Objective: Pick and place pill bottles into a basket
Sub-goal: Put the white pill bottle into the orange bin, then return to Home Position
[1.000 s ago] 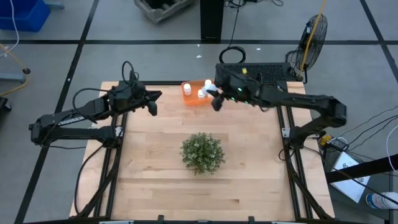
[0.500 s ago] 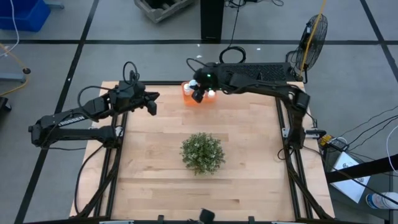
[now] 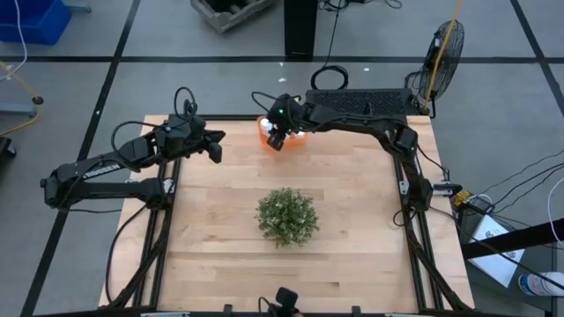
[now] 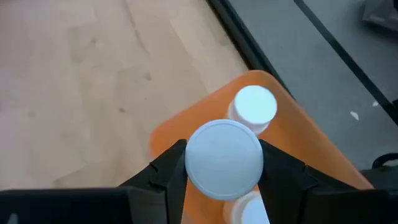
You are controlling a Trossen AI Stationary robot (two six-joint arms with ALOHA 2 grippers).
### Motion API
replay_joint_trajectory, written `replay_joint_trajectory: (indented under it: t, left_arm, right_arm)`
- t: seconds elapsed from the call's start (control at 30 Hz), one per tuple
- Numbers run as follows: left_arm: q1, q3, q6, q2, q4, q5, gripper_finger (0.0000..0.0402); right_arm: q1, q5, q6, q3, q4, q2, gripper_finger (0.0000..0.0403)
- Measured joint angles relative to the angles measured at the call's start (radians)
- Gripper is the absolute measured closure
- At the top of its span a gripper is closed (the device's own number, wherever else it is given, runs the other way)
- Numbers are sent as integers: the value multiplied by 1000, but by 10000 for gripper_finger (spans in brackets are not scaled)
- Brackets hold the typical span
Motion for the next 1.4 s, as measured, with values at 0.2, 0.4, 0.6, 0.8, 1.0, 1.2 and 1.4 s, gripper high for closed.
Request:
replay_joint_trajectory:
  t: [0.2,0.4,0.6,0.8,1.0,1.2,1.4]
  left_arm:
    - [0,0,0,0,0,0,360]
    - [0,0,1,0,0,0,360]
    - [1,0,4,0,0,-8,360]
    - [12,0,4,0,-1,-6,360]
    - [14,0,2,0,-1,0,360]
    - [14,0,0,0,-1,1,360]
    - [14,0,1,0,-1,1,360]
  right_arm:
    - [-14,-25,-23,-1,31,33,256]
    - [-25,-42,-22,-2,12,61,256]
    - [-33,-68,2,-1,24,92,256]
    - [-38,-93,25,-2,16,103,251]
    - [-39,-91,23,-2,61,106,190]
    - [-40,-93,21,-2,62,106,171]
    - [-24,-90,42,-3,71,83,169]
